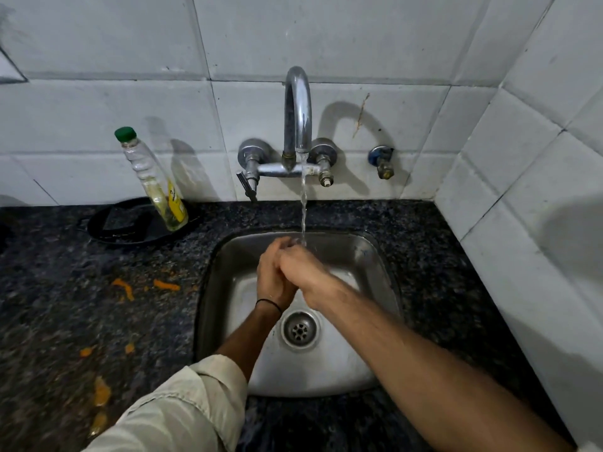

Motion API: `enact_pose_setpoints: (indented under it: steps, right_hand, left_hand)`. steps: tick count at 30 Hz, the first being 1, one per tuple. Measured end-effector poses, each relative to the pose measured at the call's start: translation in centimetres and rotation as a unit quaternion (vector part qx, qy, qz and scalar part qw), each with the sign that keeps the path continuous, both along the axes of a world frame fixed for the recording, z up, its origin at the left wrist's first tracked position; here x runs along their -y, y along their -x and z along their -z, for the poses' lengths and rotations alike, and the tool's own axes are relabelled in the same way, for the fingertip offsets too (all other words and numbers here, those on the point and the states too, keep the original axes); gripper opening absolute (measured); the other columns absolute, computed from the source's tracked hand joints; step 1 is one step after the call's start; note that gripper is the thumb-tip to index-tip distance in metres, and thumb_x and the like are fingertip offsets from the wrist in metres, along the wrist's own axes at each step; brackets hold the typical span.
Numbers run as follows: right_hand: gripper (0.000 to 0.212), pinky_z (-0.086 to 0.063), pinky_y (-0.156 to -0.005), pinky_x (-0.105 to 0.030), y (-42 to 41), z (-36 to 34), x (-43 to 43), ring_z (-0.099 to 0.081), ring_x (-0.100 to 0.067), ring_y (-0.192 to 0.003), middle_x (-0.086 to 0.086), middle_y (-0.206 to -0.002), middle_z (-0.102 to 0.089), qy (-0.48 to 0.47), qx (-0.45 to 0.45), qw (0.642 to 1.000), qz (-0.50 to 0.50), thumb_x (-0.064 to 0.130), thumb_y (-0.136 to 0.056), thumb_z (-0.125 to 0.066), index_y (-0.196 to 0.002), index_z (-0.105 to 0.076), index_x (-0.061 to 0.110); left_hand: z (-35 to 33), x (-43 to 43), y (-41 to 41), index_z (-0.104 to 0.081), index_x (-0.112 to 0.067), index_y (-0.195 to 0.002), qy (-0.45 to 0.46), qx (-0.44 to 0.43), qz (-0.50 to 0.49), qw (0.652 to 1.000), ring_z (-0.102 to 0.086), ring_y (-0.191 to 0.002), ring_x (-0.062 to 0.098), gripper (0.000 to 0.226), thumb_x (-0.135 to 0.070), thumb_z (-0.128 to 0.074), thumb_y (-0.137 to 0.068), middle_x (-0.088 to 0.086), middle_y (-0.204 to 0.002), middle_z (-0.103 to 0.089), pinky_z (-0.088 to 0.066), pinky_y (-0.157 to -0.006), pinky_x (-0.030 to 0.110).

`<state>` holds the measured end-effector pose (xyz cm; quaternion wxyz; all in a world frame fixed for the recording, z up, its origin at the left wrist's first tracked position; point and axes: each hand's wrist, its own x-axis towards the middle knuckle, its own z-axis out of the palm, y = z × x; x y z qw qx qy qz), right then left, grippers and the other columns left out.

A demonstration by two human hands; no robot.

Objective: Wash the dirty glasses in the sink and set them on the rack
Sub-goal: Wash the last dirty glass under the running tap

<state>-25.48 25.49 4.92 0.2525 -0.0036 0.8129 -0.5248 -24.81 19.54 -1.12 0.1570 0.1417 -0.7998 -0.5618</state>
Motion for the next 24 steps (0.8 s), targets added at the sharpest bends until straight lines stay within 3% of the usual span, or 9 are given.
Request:
enact_pose_setpoints:
  steps: [3, 5, 8, 10, 12, 15, 19, 22, 24]
  right_hand:
    - [0.051, -0.047, -0.092, -0.040, -0.9, 0.5, -1.0, -0.063, -0.023, -0.084, -0.007, -0.089, -0.067, -0.247, -0.266, 0.923, -0.130, 0.048, -0.105, -0.030, -0.093, -0.065, 0.013]
    - [0.059, -0.041, -0.102, -0.043, 0.8, -0.1, -3.9, -0.062, -0.021, -0.098, -0.005, -0.106, -0.067, -0.277, -0.336, 0.838, -0.328, 0.061, -0.101, -0.024, -0.105, -0.065, 0.018]
    - [0.067, -0.024, -0.114, -0.043, 4.4, -0.3, -7.7, -0.055, -0.012, -0.115, 0.004, -0.122, -0.065, -0.283, -0.388, 0.717, -0.505, 0.069, -0.097, -0.017, -0.116, -0.064, 0.027]
    - [0.069, -0.024, -0.111, -0.041, 4.7, 0.1, -7.1, -0.059, -0.013, -0.100, 0.001, -0.103, -0.067, -0.283, -0.394, 0.745, -0.458, 0.069, -0.097, -0.016, -0.098, -0.067, 0.022]
    - [0.067, -0.035, -0.101, -0.041, 3.2, 0.7, -4.8, -0.058, -0.019, -0.074, -0.004, -0.073, -0.061, -0.276, -0.372, 0.829, -0.313, 0.062, -0.101, -0.022, -0.074, -0.062, 0.016]
    - [0.056, -0.048, -0.085, -0.039, 2.2, 1.1, -2.5, -0.062, -0.028, -0.075, -0.012, -0.076, -0.066, -0.314, -0.387, 0.848, -0.178, 0.049, -0.104, -0.034, -0.078, -0.068, 0.012]
    - [0.050, -0.043, -0.056, -0.029, 4.0, -0.6, -3.4, -0.047, -0.011, -0.047, 0.000, -0.052, -0.052, -0.234, -0.312, 0.885, -0.253, 0.041, -0.100, -0.050, -0.057, -0.058, 0.016]
    - [0.051, -0.039, -0.048, -0.029, 4.8, -1.6, -3.9, -0.045, -0.011, -0.041, -0.005, -0.047, -0.052, -0.129, -0.222, 0.930, -0.263, 0.038, -0.096, -0.057, -0.055, -0.061, 0.008]
    - [0.048, -0.047, -0.052, -0.033, 4.6, -1.8, -3.5, -0.053, -0.016, -0.045, -0.011, -0.052, -0.059, -0.103, -0.202, 0.951, -0.209, 0.036, -0.094, -0.058, -0.063, -0.067, 0.001]
  left_hand:
    - [-0.1, 0.6, -0.2, -0.060, -0.003, -0.113, -0.019, -0.025, 0.045, 0.999, -0.062, -0.084, 0.009, 0.020, 0.003, -0.052, -0.095, 0.001, -0.097, -0.064, -0.046, -0.077, 0.007]
    - [0.2, 1.4, -0.5, -0.060, -0.006, -0.110, -0.084, -0.010, 0.109, 0.991, -0.066, -0.087, 0.003, 0.021, -0.003, -0.062, -0.090, 0.003, -0.099, -0.067, -0.050, -0.079, 0.013]
    - [0.0, 1.3, -1.0, -0.061, -0.017, -0.111, -0.034, -0.011, 0.147, 0.988, -0.067, -0.093, -0.001, 0.035, -0.019, -0.078, -0.080, -0.004, -0.102, -0.070, -0.052, -0.080, 0.013]
    - [0.1, 0.8, -0.8, -0.061, -0.015, -0.106, -0.033, -0.008, 0.122, 0.992, -0.067, -0.085, 0.000, 0.033, -0.016, -0.078, -0.078, -0.007, -0.092, -0.070, -0.052, -0.074, 0.014]
    - [0.7, -0.2, -0.6, -0.057, -0.020, -0.098, -0.024, 0.007, 0.075, 0.997, -0.062, -0.084, 0.012, 0.019, -0.028, -0.065, -0.082, -0.003, -0.088, -0.066, -0.051, -0.076, 0.023]
    - [2.6, -0.6, -0.9, -0.051, -0.036, -0.122, -0.045, 0.083, 0.061, 0.994, -0.057, -0.120, 0.026, 0.035, -0.045, -0.054, -0.088, 0.008, -0.128, -0.061, -0.044, -0.104, 0.040]
    - [1.0, 1.3, -1.6, -0.058, -0.006, -0.125, -0.267, 0.120, 0.203, 0.934, -0.065, -0.112, 0.028, 0.047, -0.001, -0.074, -0.081, 0.015, -0.119, -0.068, -0.054, -0.094, 0.037]
    - [-0.2, 3.4, -1.4, -0.060, 0.001, -0.121, -0.374, 0.158, 0.351, 0.844, -0.064, -0.108, 0.036, 0.041, -0.006, -0.067, -0.082, 0.021, -0.115, -0.066, -0.051, -0.096, 0.045]
    - [-1.1, 3.3, -0.9, -0.063, -0.002, -0.112, -0.348, 0.160, 0.338, 0.860, -0.066, -0.097, 0.032, 0.036, -0.011, -0.069, -0.078, 0.018, -0.105, -0.067, -0.054, -0.089, 0.043]
